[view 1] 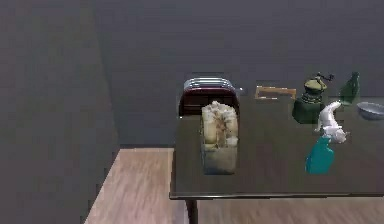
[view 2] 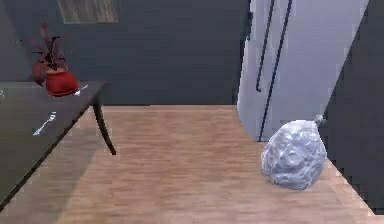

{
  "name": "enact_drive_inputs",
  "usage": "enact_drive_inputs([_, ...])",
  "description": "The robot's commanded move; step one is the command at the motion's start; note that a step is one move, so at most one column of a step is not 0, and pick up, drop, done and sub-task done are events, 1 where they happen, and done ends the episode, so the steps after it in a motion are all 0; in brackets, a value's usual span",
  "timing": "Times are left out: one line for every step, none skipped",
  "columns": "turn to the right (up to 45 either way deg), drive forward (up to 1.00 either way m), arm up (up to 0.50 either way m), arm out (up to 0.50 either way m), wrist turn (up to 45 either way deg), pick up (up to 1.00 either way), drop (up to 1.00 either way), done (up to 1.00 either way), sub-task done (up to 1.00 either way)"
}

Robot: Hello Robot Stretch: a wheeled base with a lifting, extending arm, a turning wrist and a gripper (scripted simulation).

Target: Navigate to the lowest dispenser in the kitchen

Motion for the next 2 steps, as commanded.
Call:
enact_drive_inputs([36.0,0.00,0.00,0.00,0.0,0.00,0.00,0.00,0.00])
enact_drive_inputs([0.0,0.00,0.00,0.00,0.0,0.00,0.00,1.00,0.00])
